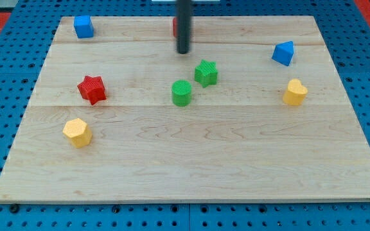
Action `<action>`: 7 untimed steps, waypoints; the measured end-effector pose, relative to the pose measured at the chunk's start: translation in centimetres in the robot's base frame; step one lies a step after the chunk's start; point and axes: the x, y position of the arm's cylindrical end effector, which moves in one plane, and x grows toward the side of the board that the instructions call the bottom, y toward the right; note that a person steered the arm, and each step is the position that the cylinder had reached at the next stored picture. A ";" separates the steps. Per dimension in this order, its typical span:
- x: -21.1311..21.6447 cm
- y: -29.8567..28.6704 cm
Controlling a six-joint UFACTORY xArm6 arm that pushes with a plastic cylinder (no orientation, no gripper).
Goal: Push the hexagon into the green blocks
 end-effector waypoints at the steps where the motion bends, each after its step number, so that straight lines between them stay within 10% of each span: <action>1: 3.8 -5.0; 5: 25.8 -11.3; 7: 27.3 -21.1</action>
